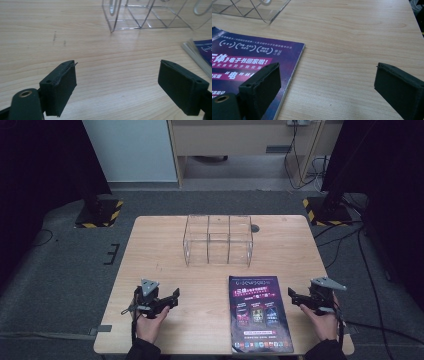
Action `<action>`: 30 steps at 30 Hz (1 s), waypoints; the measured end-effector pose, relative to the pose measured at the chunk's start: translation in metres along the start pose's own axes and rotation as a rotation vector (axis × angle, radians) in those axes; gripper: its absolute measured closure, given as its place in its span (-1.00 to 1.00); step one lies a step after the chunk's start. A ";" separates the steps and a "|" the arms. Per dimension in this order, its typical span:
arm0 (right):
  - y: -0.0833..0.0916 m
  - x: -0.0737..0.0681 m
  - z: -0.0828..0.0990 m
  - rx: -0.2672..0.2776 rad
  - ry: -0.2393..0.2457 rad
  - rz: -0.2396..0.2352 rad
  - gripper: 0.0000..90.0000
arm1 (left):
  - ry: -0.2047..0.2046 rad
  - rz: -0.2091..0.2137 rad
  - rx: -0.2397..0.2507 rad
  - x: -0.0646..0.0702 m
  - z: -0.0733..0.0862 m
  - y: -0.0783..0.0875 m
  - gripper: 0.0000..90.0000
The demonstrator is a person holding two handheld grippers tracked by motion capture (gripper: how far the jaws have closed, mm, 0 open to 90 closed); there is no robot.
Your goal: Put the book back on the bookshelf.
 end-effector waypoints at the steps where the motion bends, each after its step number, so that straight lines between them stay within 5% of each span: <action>1: 0.000 0.000 0.000 0.000 0.000 0.000 -0.84 | 0.000 0.000 0.000 0.000 0.000 0.000 -0.68; 8: 0.002 -0.005 -0.002 0.021 0.012 -0.011 -0.82 | -0.033 0.048 0.016 0.022 -0.002 -0.003 -0.67; 23: 0.001 -0.013 -0.012 0.034 0.021 -0.047 -0.82 | -0.040 0.095 0.026 0.047 -0.013 -0.008 -0.66; 30: 0.003 -0.018 -0.014 0.049 0.017 -0.066 -0.82 | -0.066 0.134 0.015 0.071 -0.017 -0.015 -0.65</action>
Point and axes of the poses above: each handheld gripper's, and its own axes: y roughly backward along the jaws, z roughly out of its underside, x roughly to its right, the point moved 3 cm from there along -y, roughly forward along the jaws, and after that the axes turned 1 degree about z, right-handed, at the moved point
